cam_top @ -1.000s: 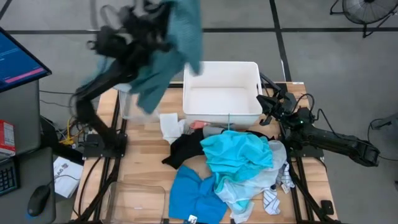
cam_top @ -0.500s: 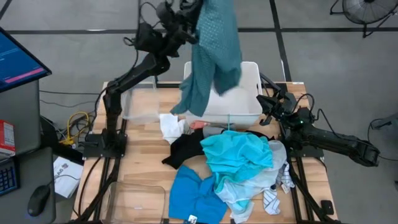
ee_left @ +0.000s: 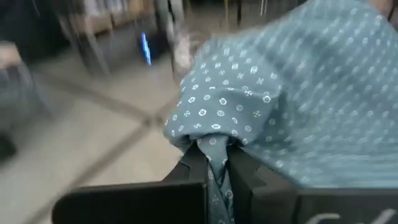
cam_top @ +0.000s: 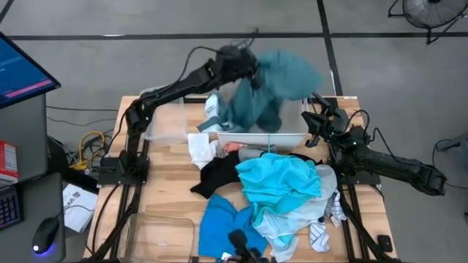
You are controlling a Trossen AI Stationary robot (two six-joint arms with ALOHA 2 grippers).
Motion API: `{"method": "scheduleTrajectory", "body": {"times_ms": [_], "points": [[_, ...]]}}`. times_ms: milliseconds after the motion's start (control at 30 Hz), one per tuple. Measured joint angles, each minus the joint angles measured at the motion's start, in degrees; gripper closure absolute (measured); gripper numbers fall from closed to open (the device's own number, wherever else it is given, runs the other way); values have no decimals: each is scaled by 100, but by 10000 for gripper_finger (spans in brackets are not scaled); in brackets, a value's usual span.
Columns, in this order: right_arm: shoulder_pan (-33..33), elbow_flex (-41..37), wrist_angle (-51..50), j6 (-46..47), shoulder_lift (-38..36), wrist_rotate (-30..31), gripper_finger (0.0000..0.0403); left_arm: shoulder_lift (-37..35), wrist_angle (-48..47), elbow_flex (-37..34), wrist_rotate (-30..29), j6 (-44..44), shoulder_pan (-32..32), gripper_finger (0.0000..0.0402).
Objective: Pick & Place Cloths
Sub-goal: Put the blue patterned polo shirt into the white laundry organizer
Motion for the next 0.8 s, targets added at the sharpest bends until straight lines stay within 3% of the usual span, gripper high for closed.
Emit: {"method": "scheduleTrajectory", "body": {"times_ms": [200,333,500,667,800], "points": [[1,2,0,-1,0,1,365,-10,-1514,-372,22,-261,-130,390],[0,1,0,-1,0,1,365,-134,-2077,-370,380,-186,-385,352],[0,2,0,-2,2,0,365,-411,-2135,-373,474,404,-699,274],[1,1,0,-2,2,0,365,-1057,-2314,-366,450,485,-930,171],[1,2,0,-1,1,1,365,-1863,-3116,-368,-343,90,-1184,100]]}}
